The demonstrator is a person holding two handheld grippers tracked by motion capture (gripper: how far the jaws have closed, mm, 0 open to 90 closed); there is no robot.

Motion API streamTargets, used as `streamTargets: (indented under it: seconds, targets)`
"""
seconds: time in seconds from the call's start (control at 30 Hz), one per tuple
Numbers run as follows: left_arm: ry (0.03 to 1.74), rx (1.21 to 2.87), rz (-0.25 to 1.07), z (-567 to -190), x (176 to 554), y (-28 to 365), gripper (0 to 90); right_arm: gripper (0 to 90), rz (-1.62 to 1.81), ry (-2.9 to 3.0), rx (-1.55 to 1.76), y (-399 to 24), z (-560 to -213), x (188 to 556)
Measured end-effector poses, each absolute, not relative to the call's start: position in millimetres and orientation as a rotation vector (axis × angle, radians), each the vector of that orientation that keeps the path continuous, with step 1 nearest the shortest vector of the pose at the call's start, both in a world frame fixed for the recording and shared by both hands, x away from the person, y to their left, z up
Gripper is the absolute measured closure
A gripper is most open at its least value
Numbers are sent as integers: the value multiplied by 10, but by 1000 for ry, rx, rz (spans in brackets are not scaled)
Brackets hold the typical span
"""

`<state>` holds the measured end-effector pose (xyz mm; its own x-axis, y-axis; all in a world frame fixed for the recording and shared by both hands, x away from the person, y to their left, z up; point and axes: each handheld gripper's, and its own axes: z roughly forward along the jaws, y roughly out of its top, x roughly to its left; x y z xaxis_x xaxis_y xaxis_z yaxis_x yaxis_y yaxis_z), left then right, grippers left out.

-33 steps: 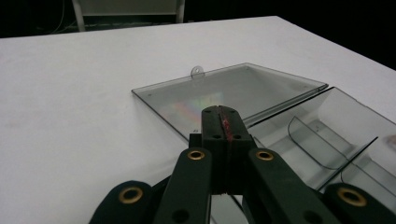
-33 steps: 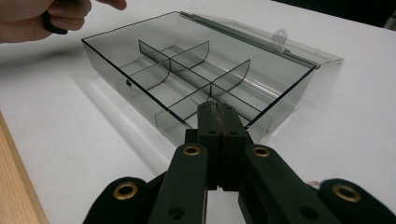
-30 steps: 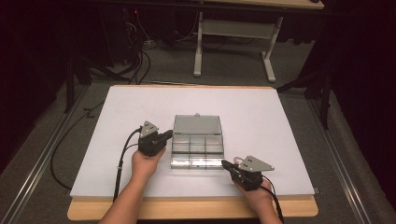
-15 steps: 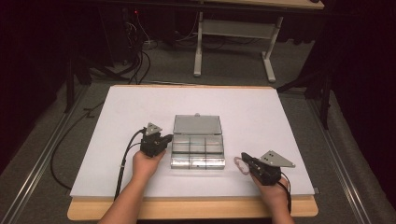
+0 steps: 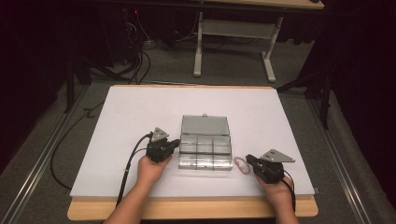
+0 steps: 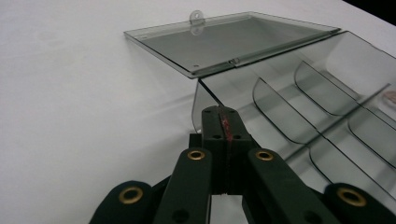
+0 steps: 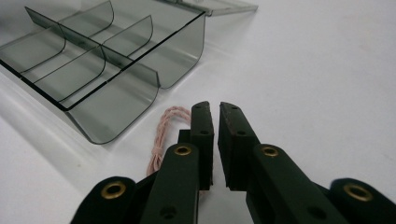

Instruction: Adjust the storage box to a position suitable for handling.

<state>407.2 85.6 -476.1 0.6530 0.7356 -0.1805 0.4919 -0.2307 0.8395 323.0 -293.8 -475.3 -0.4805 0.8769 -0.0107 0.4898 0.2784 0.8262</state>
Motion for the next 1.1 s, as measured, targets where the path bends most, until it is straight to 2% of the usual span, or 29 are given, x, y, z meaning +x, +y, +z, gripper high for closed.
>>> streamTargets:
  seconds: [0.47,0.57,0.67,1.1]
  targets:
    - [950,1902,299,-4794,3985,820,900,815,953,2188,1261,-2856,-4822,3329]
    - [957,1916,287,-4830,4004,795,900,871,954,2182,1268,-2863,-4823,3330]
    - [948,1921,285,-4835,3996,750,900,882,952,2169,1267,-2865,-4813,3323]
    - [931,1947,276,-4814,4054,574,900,879,909,2066,1363,-3260,-4783,3289]
